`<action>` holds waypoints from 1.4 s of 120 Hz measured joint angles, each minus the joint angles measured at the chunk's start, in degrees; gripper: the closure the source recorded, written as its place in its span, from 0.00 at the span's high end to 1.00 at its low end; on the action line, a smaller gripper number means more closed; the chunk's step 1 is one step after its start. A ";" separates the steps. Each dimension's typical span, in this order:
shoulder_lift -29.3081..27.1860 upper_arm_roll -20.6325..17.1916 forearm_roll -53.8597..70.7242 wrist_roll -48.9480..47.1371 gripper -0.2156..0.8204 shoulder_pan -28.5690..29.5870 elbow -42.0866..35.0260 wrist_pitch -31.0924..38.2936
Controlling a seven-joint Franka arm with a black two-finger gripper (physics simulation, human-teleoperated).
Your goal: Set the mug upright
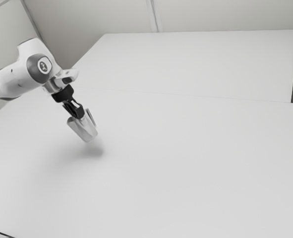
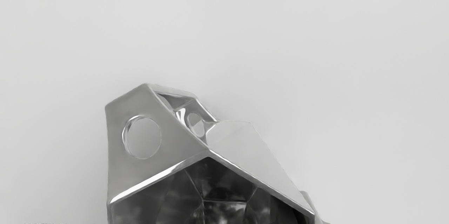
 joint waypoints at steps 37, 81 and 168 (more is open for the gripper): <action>-1.24 -3.92 11.72 -12.60 0.04 -1.07 -9.40 15.39; 0.10 -5.42 13.58 -22.43 0.47 -0.99 -12.23 20.01; 2.84 -5.74 12.80 -29.87 0.78 -2.68 27.11 -14.48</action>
